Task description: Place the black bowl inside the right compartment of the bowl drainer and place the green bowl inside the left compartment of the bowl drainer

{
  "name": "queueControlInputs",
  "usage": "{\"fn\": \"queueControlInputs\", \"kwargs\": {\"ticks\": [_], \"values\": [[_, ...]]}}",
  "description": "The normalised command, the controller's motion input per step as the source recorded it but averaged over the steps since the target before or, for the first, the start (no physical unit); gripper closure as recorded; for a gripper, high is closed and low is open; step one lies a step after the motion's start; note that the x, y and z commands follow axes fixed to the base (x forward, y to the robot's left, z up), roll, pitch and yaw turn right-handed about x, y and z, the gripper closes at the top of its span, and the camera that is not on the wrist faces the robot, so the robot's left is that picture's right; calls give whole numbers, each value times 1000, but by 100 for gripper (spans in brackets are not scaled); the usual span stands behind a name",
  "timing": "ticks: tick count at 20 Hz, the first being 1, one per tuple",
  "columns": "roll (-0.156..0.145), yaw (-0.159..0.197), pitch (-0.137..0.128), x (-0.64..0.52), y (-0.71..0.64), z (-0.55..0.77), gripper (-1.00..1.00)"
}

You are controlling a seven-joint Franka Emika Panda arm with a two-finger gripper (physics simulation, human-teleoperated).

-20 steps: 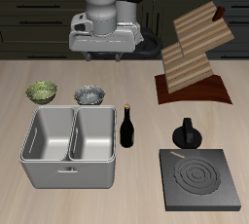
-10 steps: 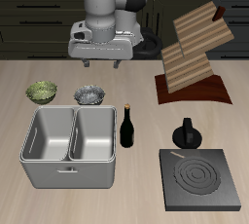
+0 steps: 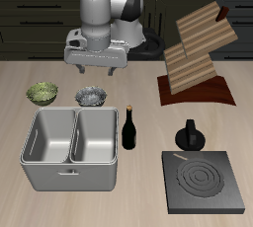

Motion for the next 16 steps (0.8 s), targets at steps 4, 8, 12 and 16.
{"fn": "queueControlInputs", "kwargs": {"ticks": [4, 8, 12, 16], "values": [[26, -23, 59, -13, 24, -575, -100], [12, -41, 27, -14, 56, -357, -100], [7, -42, 49, -44, 32, -356, -100], [2, -25, 15, -11, 38, -165, -100]]}}
